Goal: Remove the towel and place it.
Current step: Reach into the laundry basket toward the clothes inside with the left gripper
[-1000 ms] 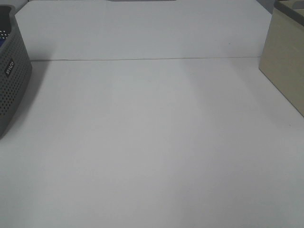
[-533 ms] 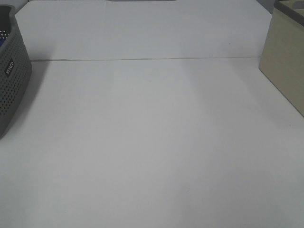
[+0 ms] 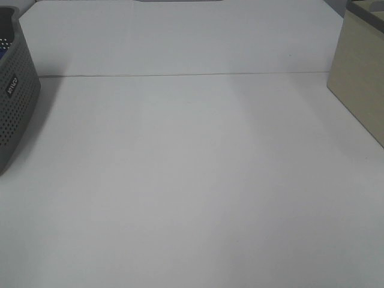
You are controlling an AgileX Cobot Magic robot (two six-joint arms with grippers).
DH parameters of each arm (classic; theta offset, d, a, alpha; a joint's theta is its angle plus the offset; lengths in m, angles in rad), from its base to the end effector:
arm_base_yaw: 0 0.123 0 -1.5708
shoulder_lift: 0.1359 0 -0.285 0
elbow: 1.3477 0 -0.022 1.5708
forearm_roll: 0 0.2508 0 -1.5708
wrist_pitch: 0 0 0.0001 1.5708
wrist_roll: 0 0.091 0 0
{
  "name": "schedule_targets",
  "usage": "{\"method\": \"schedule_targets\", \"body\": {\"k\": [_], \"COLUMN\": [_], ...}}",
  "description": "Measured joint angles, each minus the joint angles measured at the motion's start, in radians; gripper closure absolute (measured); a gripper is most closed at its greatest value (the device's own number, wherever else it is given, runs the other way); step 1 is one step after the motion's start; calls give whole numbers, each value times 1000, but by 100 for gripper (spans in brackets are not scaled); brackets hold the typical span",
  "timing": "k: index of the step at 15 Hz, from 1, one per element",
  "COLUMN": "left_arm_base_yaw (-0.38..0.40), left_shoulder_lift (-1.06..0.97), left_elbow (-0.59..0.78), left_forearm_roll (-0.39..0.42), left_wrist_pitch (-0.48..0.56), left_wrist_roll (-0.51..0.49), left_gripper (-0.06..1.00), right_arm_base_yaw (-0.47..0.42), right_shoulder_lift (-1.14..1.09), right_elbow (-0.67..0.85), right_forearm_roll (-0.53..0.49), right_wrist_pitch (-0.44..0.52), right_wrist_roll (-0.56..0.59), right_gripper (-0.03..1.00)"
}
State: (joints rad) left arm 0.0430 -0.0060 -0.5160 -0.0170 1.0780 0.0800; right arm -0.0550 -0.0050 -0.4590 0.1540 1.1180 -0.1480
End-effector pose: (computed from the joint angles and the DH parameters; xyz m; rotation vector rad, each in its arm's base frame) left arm -0.0083 -0.0017 0.2803 0.0389 2.0396 0.0568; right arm -0.0035 0.0128 0.2622 -0.1081 2.1249 0.0677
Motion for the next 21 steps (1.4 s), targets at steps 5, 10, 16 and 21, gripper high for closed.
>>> {"method": "schedule_targets", "body": {"k": [5, 10, 16, 21], "left_arm_base_yaw": [0, 0, 0, 0], "left_shoulder_lift": [0, 16, 441, 864], "left_elbow": [0, -5, -337, -633], "left_forearm_roll": [0, -1, -18, 123], "left_wrist_pitch": [0, 4, 135, 136], "left_wrist_roll": [0, 0, 282, 607], "left_gripper": [-5, -5, -5, -5], "right_arm_base_yaw": [0, 0, 0, 0], "right_shoulder_lift": [0, 0, 0, 0], "right_elbow": [0, 0, 0, 0], "right_forearm_roll": [0, 0, 0, 0], "right_wrist_pitch": [0, 0, 0, 0], "right_wrist_roll": [0, 0, 0, 0], "right_gripper": [29, 29, 29, 29]}}
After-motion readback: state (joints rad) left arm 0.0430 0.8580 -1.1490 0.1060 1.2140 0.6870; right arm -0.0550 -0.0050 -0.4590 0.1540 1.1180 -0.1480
